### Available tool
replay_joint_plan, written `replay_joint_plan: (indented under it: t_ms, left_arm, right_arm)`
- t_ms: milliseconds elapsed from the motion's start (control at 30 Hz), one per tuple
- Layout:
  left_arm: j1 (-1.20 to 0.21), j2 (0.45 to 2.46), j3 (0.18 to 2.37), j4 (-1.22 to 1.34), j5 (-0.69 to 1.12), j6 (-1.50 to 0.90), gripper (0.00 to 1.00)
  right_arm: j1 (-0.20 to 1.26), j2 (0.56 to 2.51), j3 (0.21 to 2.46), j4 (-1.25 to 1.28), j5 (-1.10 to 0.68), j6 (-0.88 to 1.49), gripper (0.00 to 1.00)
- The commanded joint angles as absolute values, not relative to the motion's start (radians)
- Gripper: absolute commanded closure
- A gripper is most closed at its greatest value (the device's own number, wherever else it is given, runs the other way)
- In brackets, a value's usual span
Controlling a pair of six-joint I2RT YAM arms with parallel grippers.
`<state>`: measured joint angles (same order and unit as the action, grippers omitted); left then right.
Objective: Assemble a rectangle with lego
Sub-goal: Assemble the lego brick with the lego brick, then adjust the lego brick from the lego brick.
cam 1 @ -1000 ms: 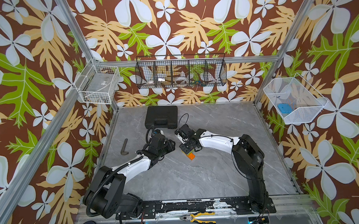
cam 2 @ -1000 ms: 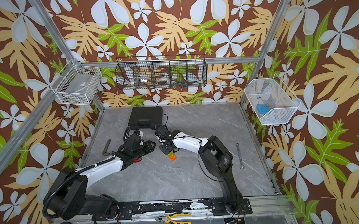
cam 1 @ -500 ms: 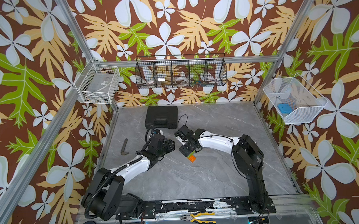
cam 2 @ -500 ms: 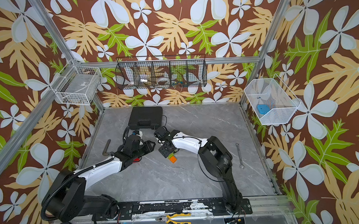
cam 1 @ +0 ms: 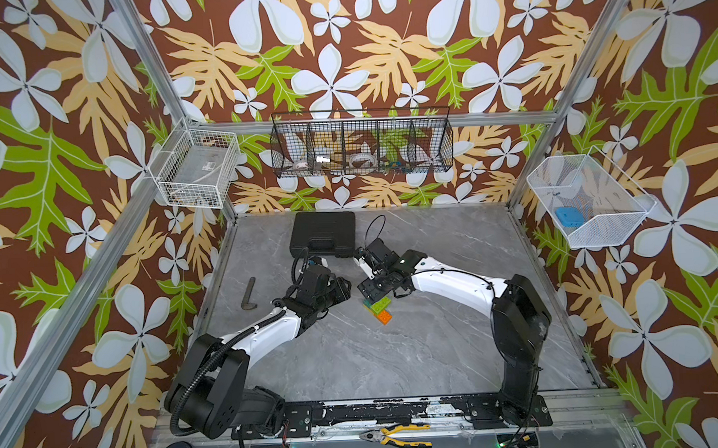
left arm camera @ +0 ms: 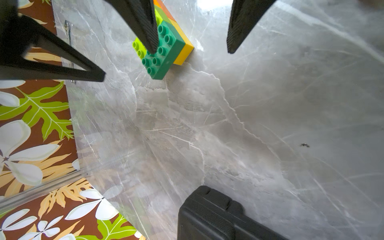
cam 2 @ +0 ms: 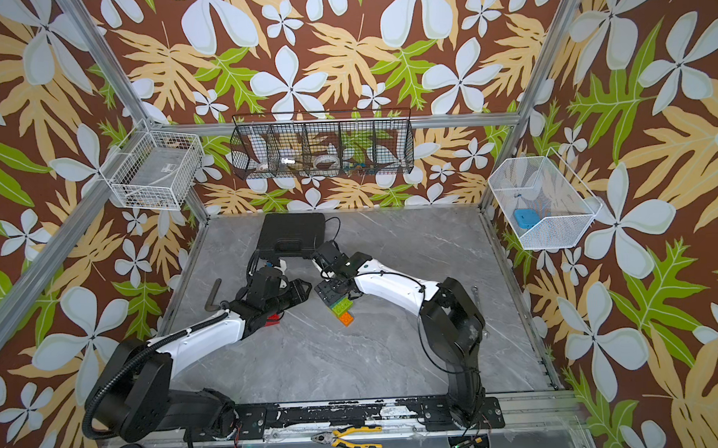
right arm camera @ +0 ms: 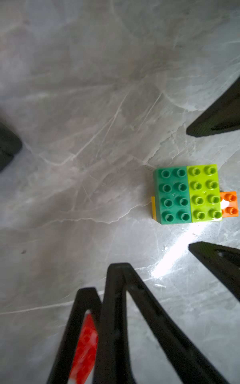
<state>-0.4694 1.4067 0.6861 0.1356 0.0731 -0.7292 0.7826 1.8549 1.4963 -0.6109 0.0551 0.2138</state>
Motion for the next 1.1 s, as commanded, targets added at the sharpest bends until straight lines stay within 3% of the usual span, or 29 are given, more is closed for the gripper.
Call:
replay_joint_plan:
  t_ms: [0, 100, 200, 500, 1067]
  left_arm:
    - [-0.489, 1.439, 0.718, 0.127, 0.140, -0.709, 0.41]
    - [-0.516, 1.497, 0.754, 0.115, 0.187, -0.688, 0.32]
    - [-0.525, 1.543, 0.776, 0.111, 0.246, -0.666, 0.30]
    - [-0.526, 1.591, 0.794, 0.072, 0.292, -0.606, 0.36]
    - [-0.543, 1.614, 0.787, 0.042, 0.261, -0.574, 0.35]
  right_arm:
    - [0.758, 1.792, 1.439, -0.616, 0.061, 0.389, 0.28]
    - [0.729, 1.740, 1.357, -0.612, -0.028, 0.523, 0.31]
    - [0.712, 1.721, 1.298, -0.594, -0.132, 0.589, 0.33]
    - [0.689, 1.758, 1.251, -0.560, -0.191, 0.589, 0.36]
    - [0.689, 1.825, 1.258, -0.527, -0.204, 0.579, 0.32]
